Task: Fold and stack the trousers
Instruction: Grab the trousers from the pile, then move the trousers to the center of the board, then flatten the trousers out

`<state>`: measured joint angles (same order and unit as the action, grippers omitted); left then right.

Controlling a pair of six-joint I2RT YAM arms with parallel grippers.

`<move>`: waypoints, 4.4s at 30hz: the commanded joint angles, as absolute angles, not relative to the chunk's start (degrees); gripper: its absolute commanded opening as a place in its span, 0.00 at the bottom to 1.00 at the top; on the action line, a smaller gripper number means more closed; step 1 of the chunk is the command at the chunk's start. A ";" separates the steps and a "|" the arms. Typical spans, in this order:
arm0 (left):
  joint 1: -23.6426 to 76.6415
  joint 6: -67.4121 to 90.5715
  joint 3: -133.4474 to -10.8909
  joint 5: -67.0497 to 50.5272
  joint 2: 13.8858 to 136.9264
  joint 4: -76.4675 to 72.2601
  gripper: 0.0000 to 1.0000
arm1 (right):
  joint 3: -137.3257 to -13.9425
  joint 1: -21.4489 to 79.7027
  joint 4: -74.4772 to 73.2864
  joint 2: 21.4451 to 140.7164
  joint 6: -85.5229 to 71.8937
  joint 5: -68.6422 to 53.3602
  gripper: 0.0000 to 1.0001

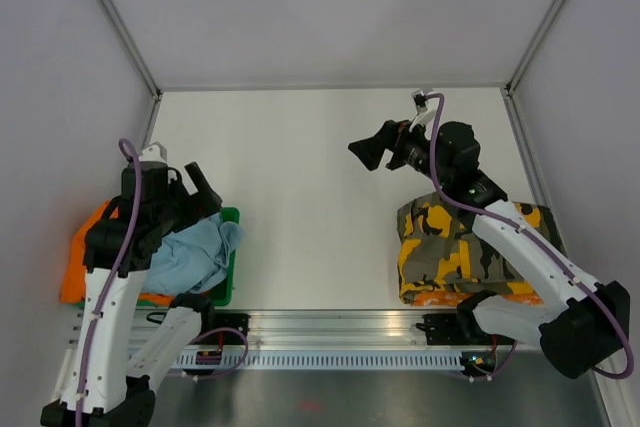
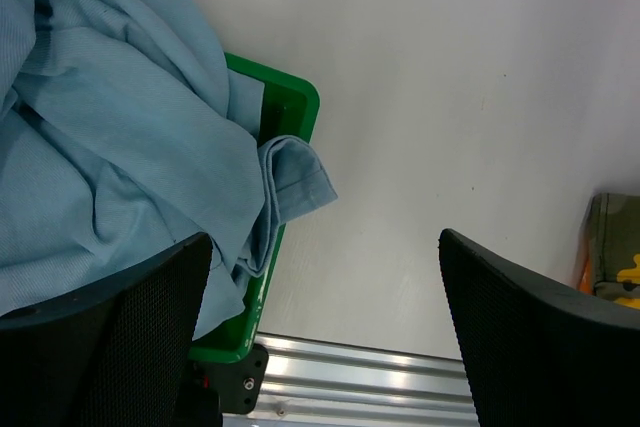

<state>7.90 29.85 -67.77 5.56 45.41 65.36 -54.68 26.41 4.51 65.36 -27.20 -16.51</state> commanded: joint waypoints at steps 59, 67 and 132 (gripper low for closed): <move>8.13 25.33 -115.38 -20.86 77.59 22.95 0.02 | -65.74 22.33 -21.70 62.32 -35.50 20.57 0.98; 24.07 28.38 -135.24 -22.57 98.69 19.25 0.02 | -67.41 13.46 -29.61 57.84 -34.54 25.13 0.98; 5.10 43.68 -51.16 -25.38 87.62 4.77 0.93 | -63.63 22.15 -19.60 67.50 -27.60 -4.48 0.98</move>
<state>5.21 40.12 -52.18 -21.65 87.35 13.26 -63.40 21.67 -19.44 67.81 -27.62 -5.52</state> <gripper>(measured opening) 0.939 0.979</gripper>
